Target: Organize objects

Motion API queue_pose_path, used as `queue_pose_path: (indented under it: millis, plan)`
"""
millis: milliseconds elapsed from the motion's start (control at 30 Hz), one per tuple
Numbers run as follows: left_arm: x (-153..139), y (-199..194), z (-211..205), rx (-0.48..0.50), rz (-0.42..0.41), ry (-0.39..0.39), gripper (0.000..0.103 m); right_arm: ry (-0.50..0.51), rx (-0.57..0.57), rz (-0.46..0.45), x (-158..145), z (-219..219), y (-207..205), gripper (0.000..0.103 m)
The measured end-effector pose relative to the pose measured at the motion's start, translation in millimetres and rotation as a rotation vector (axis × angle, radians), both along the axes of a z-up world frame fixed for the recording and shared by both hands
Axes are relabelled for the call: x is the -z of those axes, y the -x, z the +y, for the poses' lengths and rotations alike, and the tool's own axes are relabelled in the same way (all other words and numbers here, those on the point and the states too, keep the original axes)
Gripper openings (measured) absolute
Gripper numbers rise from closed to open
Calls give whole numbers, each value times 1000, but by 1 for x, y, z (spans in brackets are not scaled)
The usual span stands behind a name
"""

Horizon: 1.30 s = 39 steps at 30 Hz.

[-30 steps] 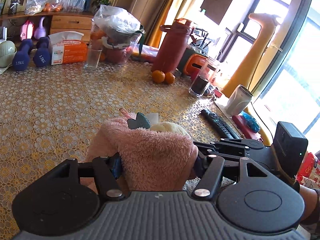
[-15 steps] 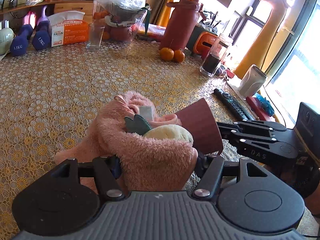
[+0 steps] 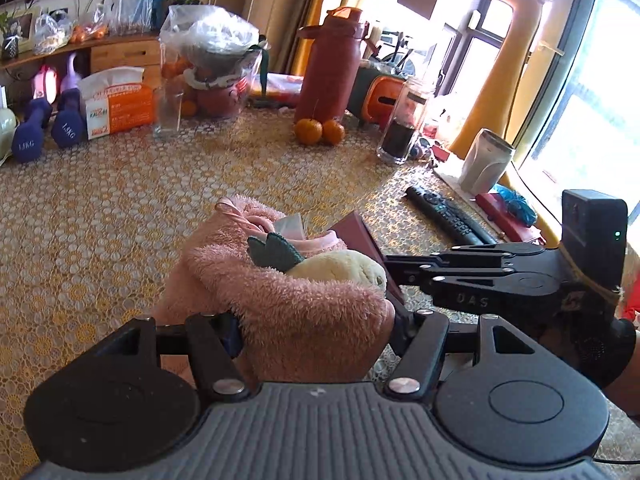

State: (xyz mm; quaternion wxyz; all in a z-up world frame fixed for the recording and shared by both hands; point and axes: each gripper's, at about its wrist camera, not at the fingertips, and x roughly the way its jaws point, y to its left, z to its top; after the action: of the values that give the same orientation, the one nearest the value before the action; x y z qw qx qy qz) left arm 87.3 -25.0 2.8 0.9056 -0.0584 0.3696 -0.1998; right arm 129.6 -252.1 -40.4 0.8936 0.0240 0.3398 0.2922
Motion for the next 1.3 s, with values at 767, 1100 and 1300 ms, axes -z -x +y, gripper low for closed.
queue_pose_path:
  millis: [767,1100,1300]
  plan:
    - [44,-24,-9,-11,82,-116,65,-27,116,131,6,0,-7,12]
    - [10,0,3,20,20,-26,65,-70,150,190,8,0,-10,10]
    - [7,-8,-14,41,2,-28,65,-57,134,176,1,9,-3,10]
